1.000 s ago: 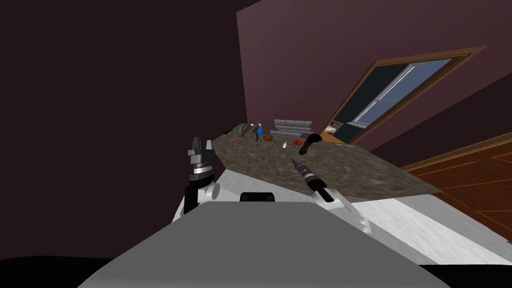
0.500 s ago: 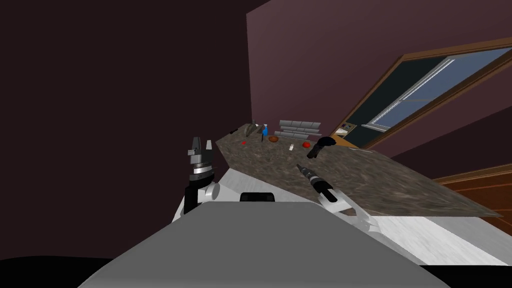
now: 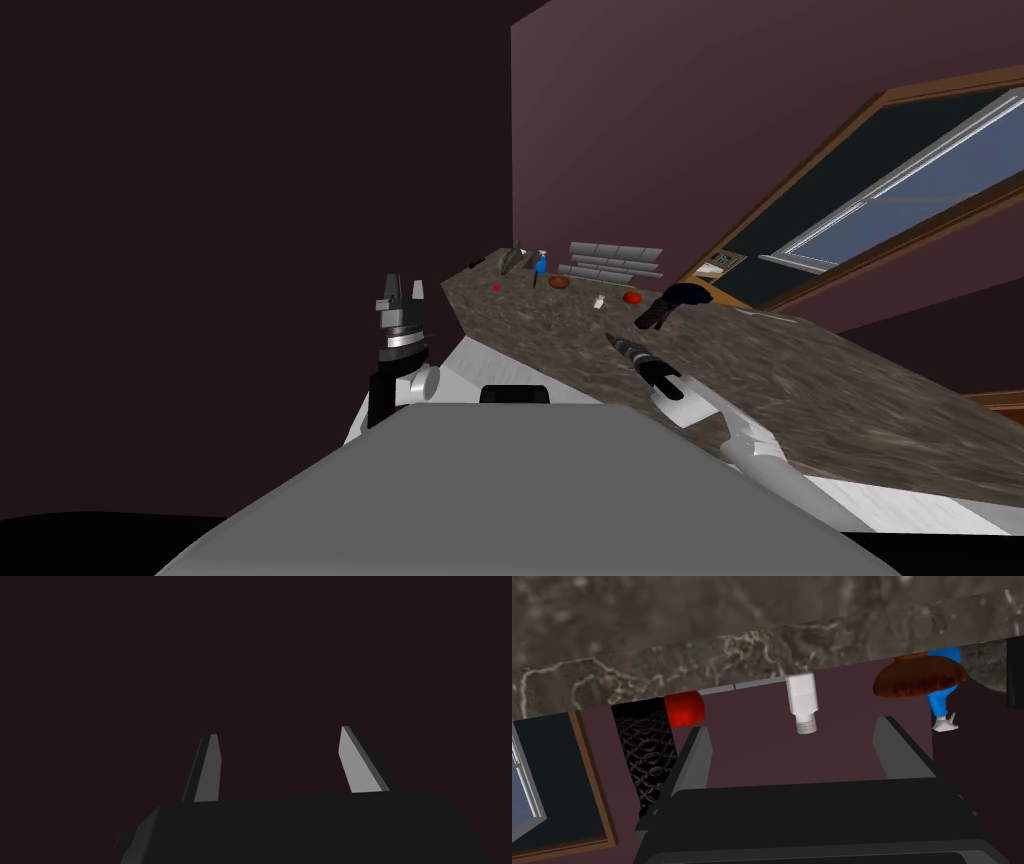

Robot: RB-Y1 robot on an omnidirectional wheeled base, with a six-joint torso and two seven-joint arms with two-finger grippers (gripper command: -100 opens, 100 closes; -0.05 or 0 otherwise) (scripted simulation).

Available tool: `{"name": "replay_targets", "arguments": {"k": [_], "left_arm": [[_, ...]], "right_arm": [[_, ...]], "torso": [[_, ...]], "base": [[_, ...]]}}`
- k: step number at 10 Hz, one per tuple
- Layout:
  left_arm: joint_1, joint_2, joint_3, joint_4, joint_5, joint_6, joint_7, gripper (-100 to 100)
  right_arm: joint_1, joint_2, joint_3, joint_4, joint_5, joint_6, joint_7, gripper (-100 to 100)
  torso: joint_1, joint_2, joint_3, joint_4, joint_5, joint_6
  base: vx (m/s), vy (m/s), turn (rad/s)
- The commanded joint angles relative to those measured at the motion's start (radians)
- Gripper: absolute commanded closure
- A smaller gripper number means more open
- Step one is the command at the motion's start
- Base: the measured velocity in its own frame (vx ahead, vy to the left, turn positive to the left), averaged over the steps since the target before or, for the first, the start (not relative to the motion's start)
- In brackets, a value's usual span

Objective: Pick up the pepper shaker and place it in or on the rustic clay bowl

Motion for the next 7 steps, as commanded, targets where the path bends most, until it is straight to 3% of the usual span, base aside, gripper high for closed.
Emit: {"name": "replay_targets", "arguments": {"k": [1,2,7], "left_arm": [[0.000,0.000,0.000,0.000,0.000,0.000,0.000,0],[0.000,0.000,0.000,0.000,0.000,0.000,0.000,0],[0.000,0.000,0.000,0.000,0.000,0.000,0.000,0]], "right_arm": [[-0.008,-0.048,0.002,0.050,0.011,0.010,-0.007,-100],[-0.008,-0.048,0.002,0.059,0.011,0.010,-0.007,-100],[-0.026,-0.135,0.012,0.145,0.027,0.031,-0.023,-100]], "torso": [[0.000,0.000,0.000,0.000,0.000,0.000],[0.001,-0.002,-0.001,0.000,0.000,0.000],[-0.001,0.001,0.000,0.000,0.000,0.000]], "base": [[0.120,0.069,0.171],[0.099,0.049,0.080],[0.087,0.029,0.083]]}}
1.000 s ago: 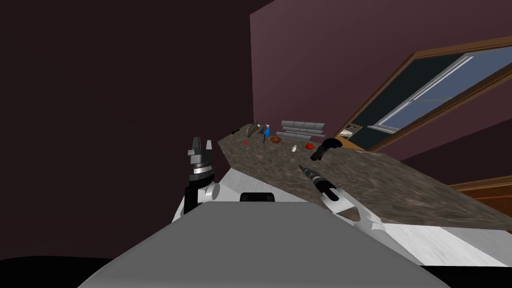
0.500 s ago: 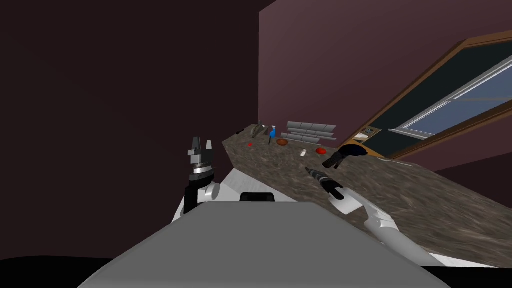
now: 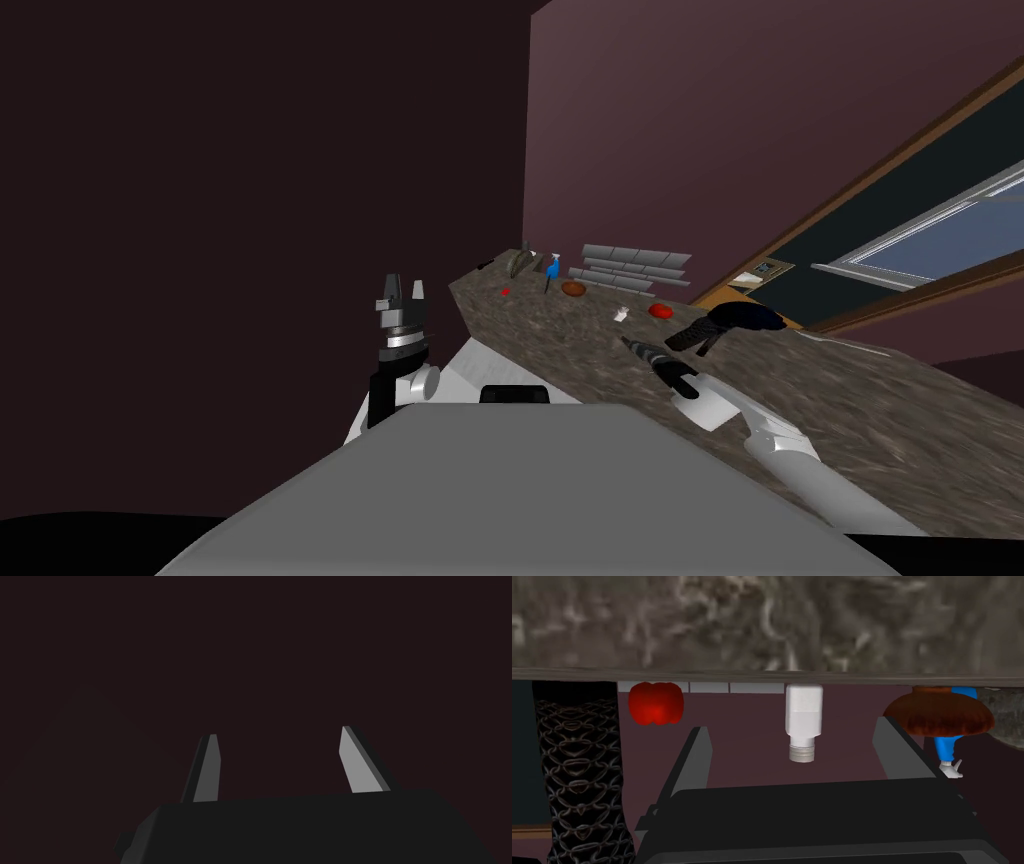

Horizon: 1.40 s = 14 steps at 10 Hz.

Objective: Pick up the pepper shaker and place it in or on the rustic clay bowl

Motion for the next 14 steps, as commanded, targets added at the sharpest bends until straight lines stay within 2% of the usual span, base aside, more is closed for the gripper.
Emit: {"name": "replay_targets", "arguments": {"k": [1,6,7,8,9,10,11,12,14], "left_arm": [[0.000,0.000,0.000,0.000,0.000,0.000,0.000,0],[0.000,0.000,0.000,0.000,0.000,0.000,0.000,0],[0.000,0.000,0.000,0.000,0.000,0.000,0.000,0],[0.000,0.000,0.000,0.000,0.000,0.000,0.000,0],[0.000,0.000,0.000,0.000,0.000,0.000,0.000,0],[0.000,0.000,0.000,0.000,0.000,0.000,0.000,0],[0.000,0.000,0.000,0.000,0.000,0.000,0.000,0],[0.000,0.000,0.000,0.000,0.000,0.000,0.000,0],[0.000,0.000,0.000,0.000,0.000,0.000,0.000,0]], "right_arm": [[-0.005,-0.044,0.003,0.036,0.003,0.006,-0.011,-100],[-0.026,-0.144,0.017,0.134,0.020,0.006,-0.039,-100],[-0.028,-0.158,0.019,0.147,0.022,0.003,-0.044,-100],[-0.022,-0.146,0.018,0.126,0.020,0.011,-0.039,-100],[-0.022,-0.149,0.018,0.125,0.020,0.014,-0.040,0],[-0.043,-0.119,0.016,0.153,0.036,0.010,-0.030,-100],[-0.035,-0.131,0.017,0.140,0.029,0.013,-0.036,-100],[-0.037,-0.129,0.017,0.142,0.030,0.012,-0.034,100],[-0.037,-0.131,0.015,0.143,0.030,0.014,-0.035,100]], "torso": [[0.000,0.000,0.000,0.000,0.000,0.000],[0.000,-0.004,-0.002,-0.001,0.000,0.000],[-0.001,-0.004,-0.002,-0.001,0.000,0.000],[-0.001,-0.004,-0.002,-0.001,0.000,0.000],[-0.001,0.001,0.000,0.000,0.000,0.001],[-0.001,0.005,0.003,0.001,0.000,0.001],[-0.003,0.007,0.004,0.001,-0.001,0.001],[-0.002,0.008,0.004,0.002,-0.001,0.001],[-0.001,0.007,0.003,0.000,-0.002,0.000]], "base": [[0.126,0.036,0.144],[0.152,0.022,0.113],[0.155,0.009,0.116],[0.067,0.003,0.023],[0.001,0.005,-0.010],[-0.020,-0.024,0.070],[-0.011,-0.015,0.029],[0.000,0.000,0.000],[0.000,0.000,0.000]]}}
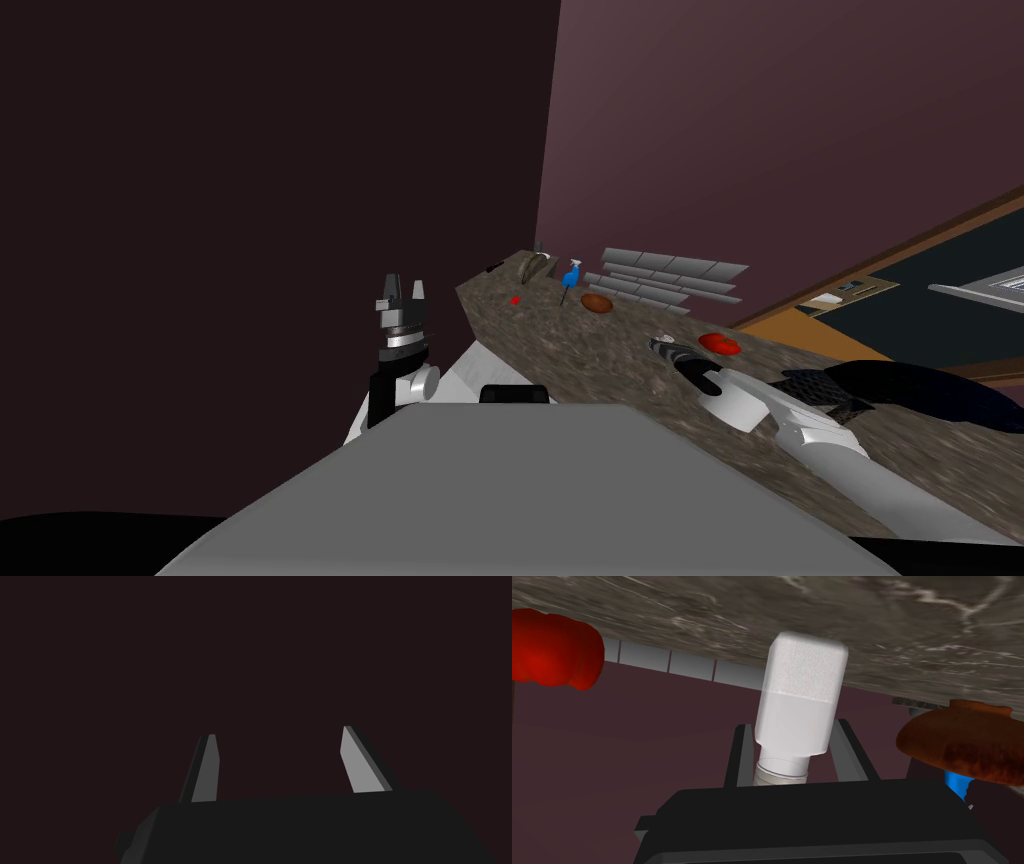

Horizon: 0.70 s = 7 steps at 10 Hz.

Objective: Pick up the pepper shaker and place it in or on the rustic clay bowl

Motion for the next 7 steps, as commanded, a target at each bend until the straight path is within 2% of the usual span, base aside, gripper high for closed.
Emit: {"name": "replay_targets", "arguments": {"k": [1,2,3,4,5,6,7], "left_arm": [[0.000,0.000,0.000,0.000,0.000,0.000,0.000,0],[0.000,0.000,0.000,0.000,0.000,0.000,0.000,0],[0.000,0.000,0.000,0.000,0.000,0.000,0.000,0],[0.000,0.000,0.000,0.000,0.000,0.000,0.000,0],[0.000,0.000,0.000,0.000,0.000,0.000,0.000,0],[0.000,0.000,0.000,0.000,0.000,0.000,0.000,0],[0.000,0.000,0.000,0.000,0.000,0.000,0.000,0]], "right_arm": [[0.000,0.000,0.000,0.000,0.000,0.000,0.000,100],[0.000,0.000,0.000,0.000,0.000,0.000,0.000,100],[0.000,0.000,0.000,0.000,0.000,0.000,0.000,0],[0.000,0.000,0.000,0.000,0.000,0.000,0.001,100],[0.000,0.000,0.000,0.000,0.000,0.000,0.001,0],[0.034,-0.014,-0.007,0.001,-0.019,0.035,0.010,100],[0.045,-0.020,-0.010,0.000,-0.026,0.046,0.012,100]], "torso": [[0.000,0.000,0.000,0.000,0.000,0.000],[0.000,0.000,0.000,0.000,0.000,0.000],[0.000,0.000,0.000,0.000,0.000,0.000],[0.000,0.000,0.000,0.000,0.000,0.000],[0.000,0.000,0.000,0.000,0.000,0.000],[0.000,0.000,0.000,0.000,0.000,0.000],[0.003,0.001,0.000,-0.002,-0.002,0.003]], "base": [[0.000,0.000,0.000],[0.000,0.000,0.000],[0.000,0.000,0.000],[0.000,0.000,0.000],[0.000,0.000,0.000],[-0.006,0.081,0.067],[-0.009,0.111,0.029]]}}
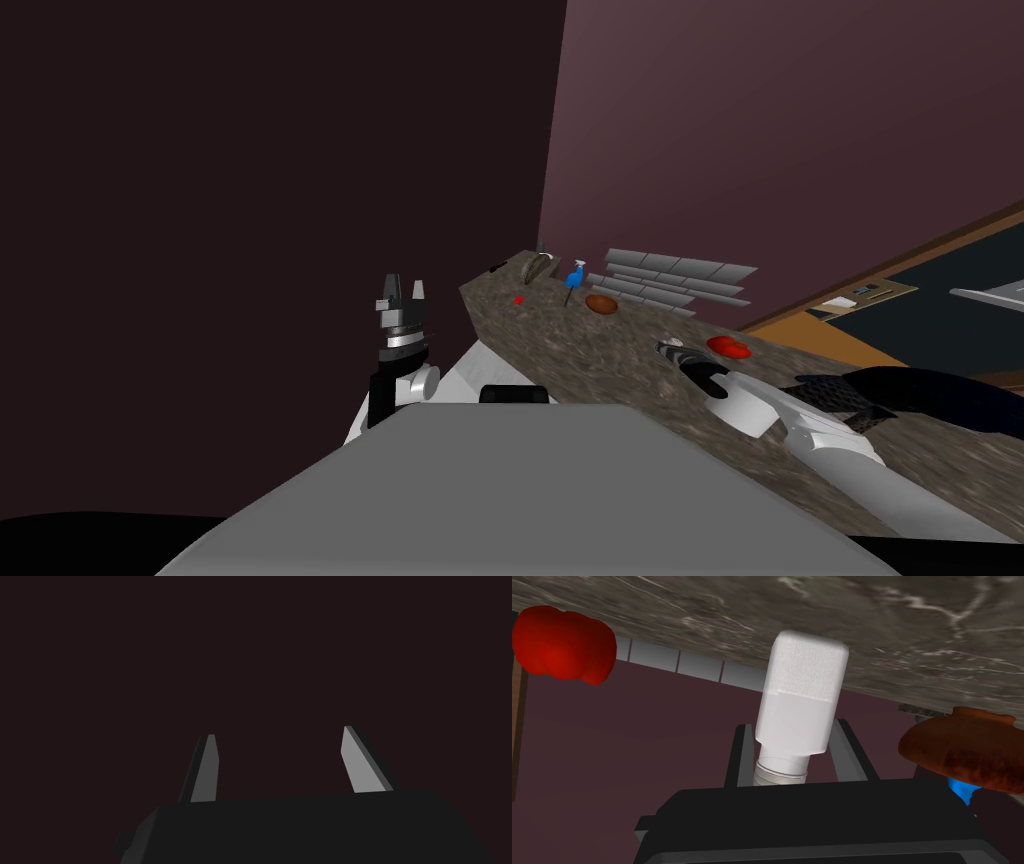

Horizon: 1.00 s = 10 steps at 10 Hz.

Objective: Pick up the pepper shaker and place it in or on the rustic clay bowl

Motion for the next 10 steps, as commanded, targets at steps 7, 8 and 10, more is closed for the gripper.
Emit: {"name": "replay_targets", "arguments": {"k": [7,8,10], "left_arm": [[0.000,0.000,0.000,0.000,0.000,0.000,0.000,0],[0.000,0.000,0.000,0.000,0.000,0.000,0.000,0],[0.000,0.000,0.000,0.000,0.000,0.000,0.000,0]], "right_arm": [[0.146,-0.094,-0.024,-0.025,-0.115,0.135,0.008,100],[0.161,-0.108,-0.028,-0.026,-0.131,0.148,0.006,100],[0.199,-0.154,-0.035,-0.030,-0.182,0.183,-0.003,100]], "torso": [[-0.002,0.001,-0.001,-0.002,-0.003,0.003],[-0.001,0.001,-0.001,-0.003,-0.003,0.003],[0.002,-0.001,-0.002,-0.003,-0.002,0.002]], "base": [[0.005,0.117,0.031],[0.017,0.140,0.088],[0.047,0.169,0.095]]}}
